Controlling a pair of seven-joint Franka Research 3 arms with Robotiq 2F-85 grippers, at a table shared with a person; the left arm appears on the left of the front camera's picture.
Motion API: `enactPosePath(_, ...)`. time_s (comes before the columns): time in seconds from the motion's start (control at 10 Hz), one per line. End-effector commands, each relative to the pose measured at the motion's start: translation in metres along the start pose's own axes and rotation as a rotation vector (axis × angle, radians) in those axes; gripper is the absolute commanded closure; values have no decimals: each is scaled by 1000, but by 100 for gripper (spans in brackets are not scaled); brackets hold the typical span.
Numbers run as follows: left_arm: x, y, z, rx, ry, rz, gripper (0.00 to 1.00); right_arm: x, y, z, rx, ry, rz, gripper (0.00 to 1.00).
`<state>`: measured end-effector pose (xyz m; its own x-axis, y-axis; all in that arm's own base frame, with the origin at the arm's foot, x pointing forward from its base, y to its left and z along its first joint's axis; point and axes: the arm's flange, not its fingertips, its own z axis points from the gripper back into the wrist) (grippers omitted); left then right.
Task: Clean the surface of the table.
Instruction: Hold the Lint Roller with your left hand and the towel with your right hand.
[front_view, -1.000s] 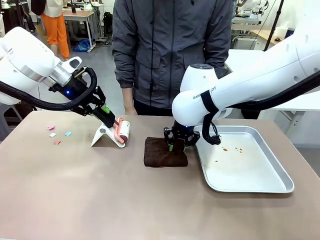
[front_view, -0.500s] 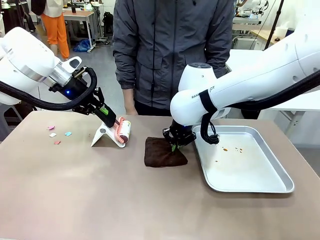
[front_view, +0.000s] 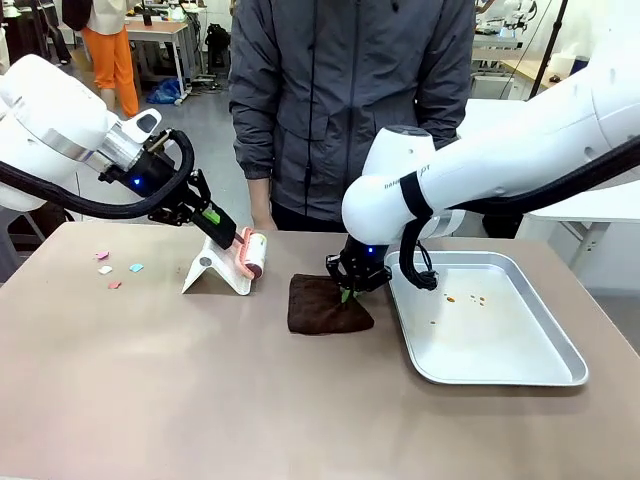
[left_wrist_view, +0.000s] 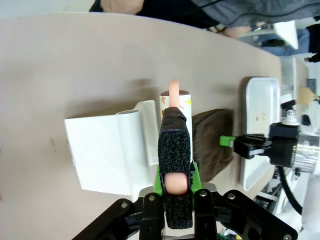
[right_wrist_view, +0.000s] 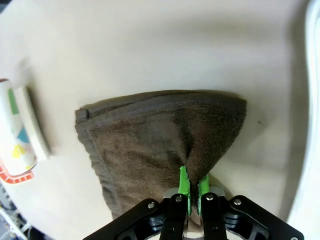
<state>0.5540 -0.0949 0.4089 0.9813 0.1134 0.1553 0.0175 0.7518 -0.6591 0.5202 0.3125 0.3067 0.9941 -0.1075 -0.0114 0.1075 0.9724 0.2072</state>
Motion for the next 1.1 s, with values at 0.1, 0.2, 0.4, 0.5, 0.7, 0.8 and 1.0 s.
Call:
enactPosePath(0.1,-16,-3,19,-164,0,46,100,-1,-48,26,411,91,-27,100)
enactPosePath(0.2,-18,-4,27,-198,-22,83,100,1,-62,32,542,135,-7,100)
enactPosePath(0.4,-27,4,56,-310,77,152,100,-8,-88,45,732,233,-17,100)
enactPosePath(0.5,-36,13,76,-336,82,142,100,-22,-98,55,801,289,43,100)
enactPosePath(0.7,-66,33,127,-441,88,82,100,-56,-118,83,877,313,1,100)
enactPosePath(0.8,-82,42,157,-513,95,15,100,-72,-126,102,942,312,-53,100)
enactPosePath(1.0,-103,56,188,-598,64,-22,100,-109,-145,123,1070,325,-52,100)
